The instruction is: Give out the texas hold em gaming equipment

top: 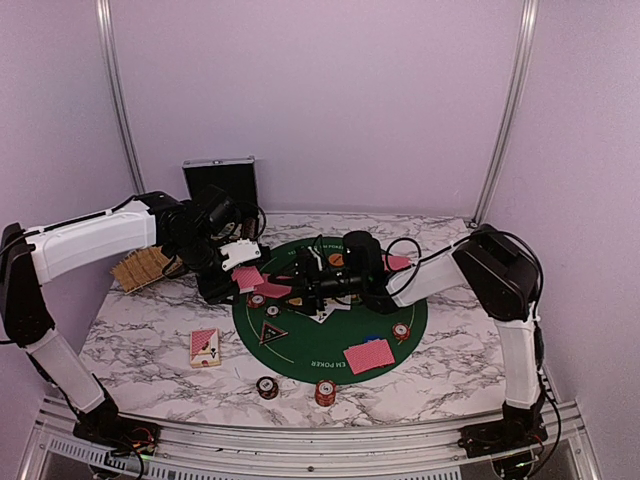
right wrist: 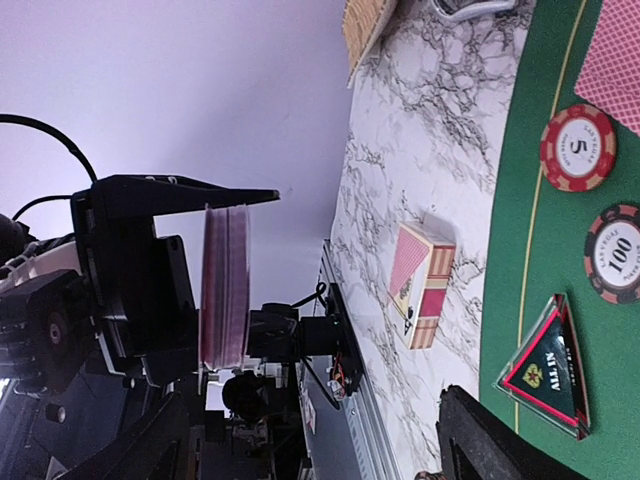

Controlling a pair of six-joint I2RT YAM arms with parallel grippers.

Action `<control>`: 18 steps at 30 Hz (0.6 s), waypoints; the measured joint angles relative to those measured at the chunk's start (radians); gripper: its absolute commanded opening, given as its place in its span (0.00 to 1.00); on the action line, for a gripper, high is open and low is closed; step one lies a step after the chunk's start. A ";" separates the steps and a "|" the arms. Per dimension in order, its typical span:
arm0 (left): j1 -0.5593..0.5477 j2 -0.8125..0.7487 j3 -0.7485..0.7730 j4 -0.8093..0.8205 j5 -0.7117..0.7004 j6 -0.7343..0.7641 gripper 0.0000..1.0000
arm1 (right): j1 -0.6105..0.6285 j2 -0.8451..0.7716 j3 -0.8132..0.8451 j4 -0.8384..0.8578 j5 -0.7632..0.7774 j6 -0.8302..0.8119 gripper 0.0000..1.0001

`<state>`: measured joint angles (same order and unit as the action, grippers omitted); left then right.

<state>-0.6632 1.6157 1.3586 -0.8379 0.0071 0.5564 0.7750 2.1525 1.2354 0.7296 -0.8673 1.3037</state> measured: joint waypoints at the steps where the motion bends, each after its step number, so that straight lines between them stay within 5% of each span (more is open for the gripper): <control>1: 0.000 0.000 0.000 0.000 0.000 0.000 0.00 | 0.002 0.002 0.000 0.023 -0.001 0.015 0.84; 18: 0.000 0.000 0.004 0.000 0.003 0.000 0.00 | 0.045 0.088 0.148 0.071 -0.006 0.087 0.88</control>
<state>-0.6636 1.6157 1.3624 -0.8375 0.0101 0.5560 0.8204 2.2402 1.3834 0.8005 -0.8734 1.3907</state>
